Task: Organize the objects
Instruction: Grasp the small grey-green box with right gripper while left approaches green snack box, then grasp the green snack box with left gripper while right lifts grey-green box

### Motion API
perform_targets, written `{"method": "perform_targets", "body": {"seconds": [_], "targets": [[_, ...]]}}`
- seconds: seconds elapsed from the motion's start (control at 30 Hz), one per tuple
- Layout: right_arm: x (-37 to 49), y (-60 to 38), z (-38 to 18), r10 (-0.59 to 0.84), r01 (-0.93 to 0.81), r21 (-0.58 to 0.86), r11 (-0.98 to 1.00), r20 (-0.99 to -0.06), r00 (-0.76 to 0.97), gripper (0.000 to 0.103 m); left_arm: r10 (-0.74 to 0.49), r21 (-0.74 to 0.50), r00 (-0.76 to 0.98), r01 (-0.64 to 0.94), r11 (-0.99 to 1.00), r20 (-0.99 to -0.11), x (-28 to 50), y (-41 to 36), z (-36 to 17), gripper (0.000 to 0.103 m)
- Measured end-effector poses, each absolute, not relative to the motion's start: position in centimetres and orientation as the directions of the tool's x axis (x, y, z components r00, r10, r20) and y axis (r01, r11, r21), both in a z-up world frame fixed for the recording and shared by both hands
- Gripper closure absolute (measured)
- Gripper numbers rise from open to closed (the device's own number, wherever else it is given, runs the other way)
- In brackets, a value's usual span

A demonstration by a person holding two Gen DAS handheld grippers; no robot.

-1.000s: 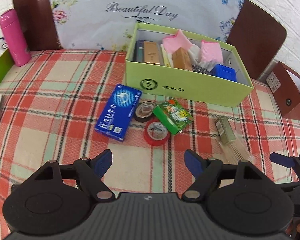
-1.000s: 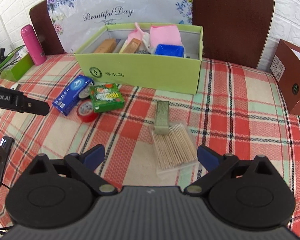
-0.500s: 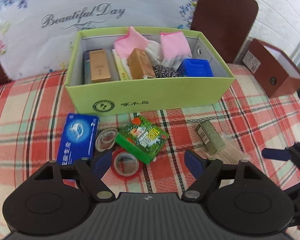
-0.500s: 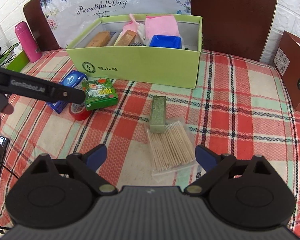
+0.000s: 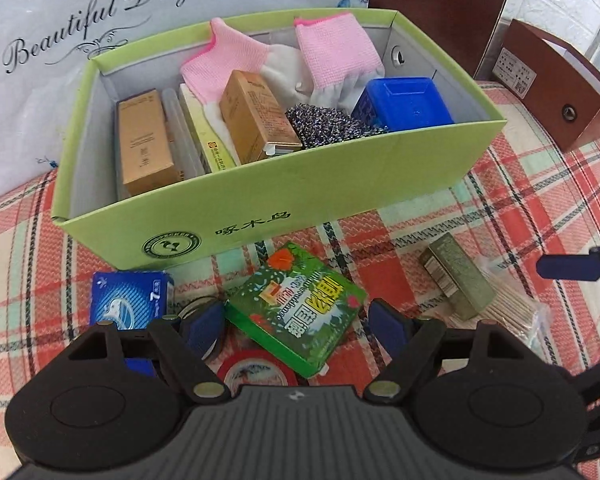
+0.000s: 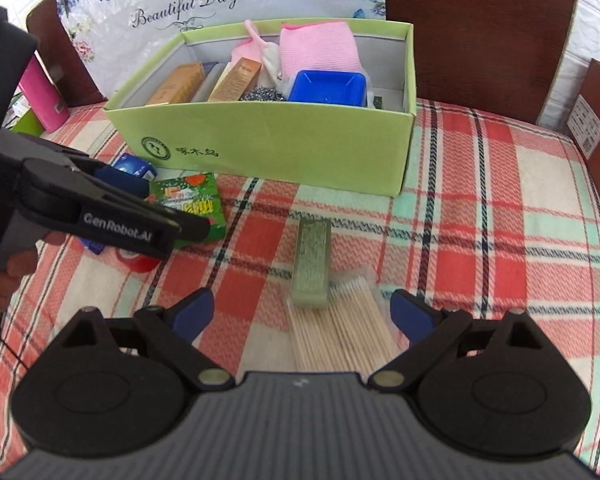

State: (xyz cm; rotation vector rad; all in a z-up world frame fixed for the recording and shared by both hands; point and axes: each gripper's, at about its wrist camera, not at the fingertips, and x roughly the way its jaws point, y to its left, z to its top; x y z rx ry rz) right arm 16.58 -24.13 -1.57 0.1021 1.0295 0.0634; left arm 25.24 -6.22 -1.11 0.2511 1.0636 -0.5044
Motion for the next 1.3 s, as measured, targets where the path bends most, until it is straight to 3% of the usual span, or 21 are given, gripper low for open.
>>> {"method": "perform_targets", "body": {"seconds": [0.23,0.3,0.33,0.37,0.43,0.57,0.87,0.93,0.97,1.03,1.1,1.17,1.3], "targets": [[19.4,-24.2,-2.8,0.092,-0.006,0.103,0.995,-0.860,0.502,0.030,-0.308,-0.040,0.399,0.554,0.832,-0.864,25.4,-7.1,-1.6,0.029],[19.9,-24.2,-3.2,0.095,-0.008,0.105,0.994,-0.865,0.492,0.040,-0.318,-0.047,0.408,0.552,0.833,-0.856,25.5,-7.0,-1.5,0.041],[20.0,-24.2,-3.4,0.098,-0.005,0.109,0.994,-0.869,0.484,0.049,-0.328,-0.060,0.406,0.548,0.835,-0.853,25.6,-6.8,-1.5,0.047],[20.1,-24.2,-3.5,0.101,0.000,0.115,0.993,-0.873,0.477,0.063,-0.334,-0.076,0.399,0.539,0.839,-0.854,25.7,-6.6,-1.4,0.049],[19.9,-24.3,-3.9,0.110,0.005,0.126,0.992,-0.883,0.457,0.078,-0.346,-0.098,0.386,0.535,0.839,-0.855,25.6,-6.3,-1.5,0.049],[18.6,-24.1,-3.8,0.116,-0.017,0.121,0.993,-0.886,0.449,0.080,-0.361,-0.123,0.343,0.556,0.822,-0.867,25.1,-6.6,-1.7,0.030],[15.5,-25.2,-2.4,0.086,0.036,0.115,0.993,-0.885,0.458,0.080,-0.290,-0.020,0.340,0.619,0.785,-0.894,25.1,-9.0,-2.9,0.029],[15.0,-25.4,-2.0,0.081,0.048,0.116,0.992,-0.882,0.464,0.080,-0.290,-0.014,0.350,0.616,0.787,-0.891,25.1,-9.0,-3.2,0.036],[14.7,-25.4,-1.9,0.080,0.054,0.118,0.991,-0.881,0.466,0.080,-0.282,0.005,0.365,0.618,0.786,-0.887,24.9,-9.0,-3.3,0.048],[14.5,-25.5,-1.7,0.081,0.060,0.124,0.990,-0.878,0.471,0.080,-0.283,0.022,0.377,0.633,0.774,-0.882,24.2,-9.0,-3.2,0.060],[14.3,-25.5,-1.4,0.086,0.056,0.128,0.990,-0.876,0.475,0.080,-0.305,-0.011,0.357,0.633,0.774,-0.883,23.7,-8.4,-2.9,0.089],[14.2,-25.1,-1.3,0.094,0.046,0.131,0.990,-0.873,0.478,0.080,-0.318,-0.040,0.350,0.616,0.787,-0.881,23.3,-7.7,-2.8,0.095],[14.1,-24.6,-1.0,0.102,0.030,0.133,0.991,-0.869,0.484,0.080,-0.344,-0.145,0.331,0.503,0.852,-0.879,22.9,-6.3,-2.5,0.091]]}}
